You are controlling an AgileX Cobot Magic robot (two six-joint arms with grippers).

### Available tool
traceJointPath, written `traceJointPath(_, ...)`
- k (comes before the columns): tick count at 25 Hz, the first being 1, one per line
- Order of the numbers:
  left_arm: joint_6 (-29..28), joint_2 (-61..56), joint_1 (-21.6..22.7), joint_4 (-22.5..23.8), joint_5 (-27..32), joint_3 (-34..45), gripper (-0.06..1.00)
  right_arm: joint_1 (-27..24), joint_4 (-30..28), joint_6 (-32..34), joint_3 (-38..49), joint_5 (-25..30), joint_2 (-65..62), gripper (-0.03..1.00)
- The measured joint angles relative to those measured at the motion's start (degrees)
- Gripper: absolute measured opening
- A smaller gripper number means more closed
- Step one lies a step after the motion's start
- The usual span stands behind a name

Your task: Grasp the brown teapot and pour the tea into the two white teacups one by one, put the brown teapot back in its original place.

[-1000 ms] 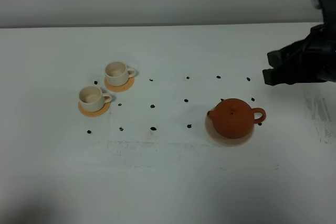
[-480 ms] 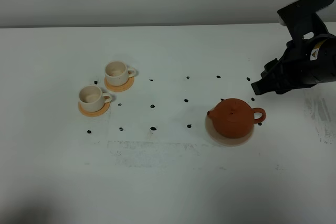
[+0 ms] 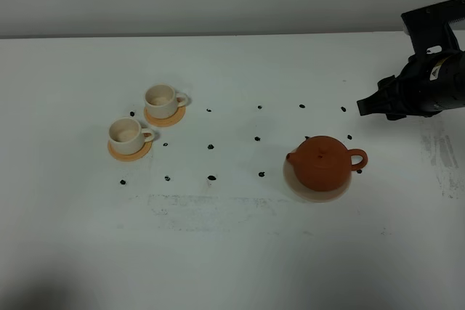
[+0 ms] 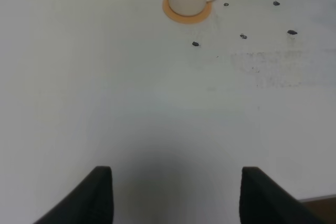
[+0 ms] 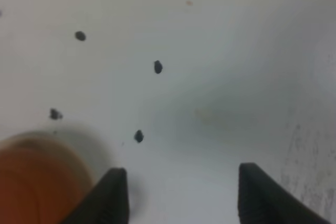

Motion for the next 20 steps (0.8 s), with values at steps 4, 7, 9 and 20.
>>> traceJointPath(4,0.00,0.00,0.00,0.00,0.00,0.00,0.50,-1.34,-0.28,1.75,0.00,-2.05,2.93,0.45)
traceJointPath(7,0.00,0.00,0.00,0.00,0.00,0.00,0.50,-1.97,-0.05,2.18,0.00,-2.31,5.00,0.45)
traceJointPath(9,0.00,0.00,0.00,0.00,0.00,0.00,0.50,-2.04,0.81,2.25,0.00,-2.33,6.11,0.45)
traceJointPath(20,0.00,0.00,0.00,0.00,0.00,0.00,0.50,-1.81,2.64,3.42,0.00,-2.81,7.66,0.45)
